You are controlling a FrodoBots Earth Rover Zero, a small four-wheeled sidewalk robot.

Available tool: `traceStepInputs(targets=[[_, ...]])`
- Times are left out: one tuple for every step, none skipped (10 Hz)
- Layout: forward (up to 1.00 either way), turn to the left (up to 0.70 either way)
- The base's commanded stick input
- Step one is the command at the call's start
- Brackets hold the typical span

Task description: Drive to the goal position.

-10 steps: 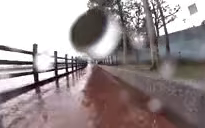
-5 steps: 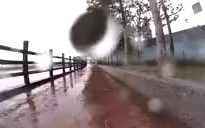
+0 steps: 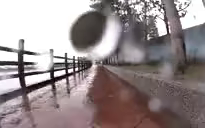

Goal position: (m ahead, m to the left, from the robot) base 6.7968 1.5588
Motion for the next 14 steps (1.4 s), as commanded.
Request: traceStepInputs(targets=[[1.00, 0.00], [1.00, 0.00], [1.00, 0.00], [1.00, 0.00], [1.00, 0.00], [1.00, 0.06], [1.00, 0.38], [1.00, 0.40], [1.00, 0.40], [1.00, 0.40], [1.00, 0.37], [1.00, 0.18], [1.00, 0.00], [1.00, 0.00]])
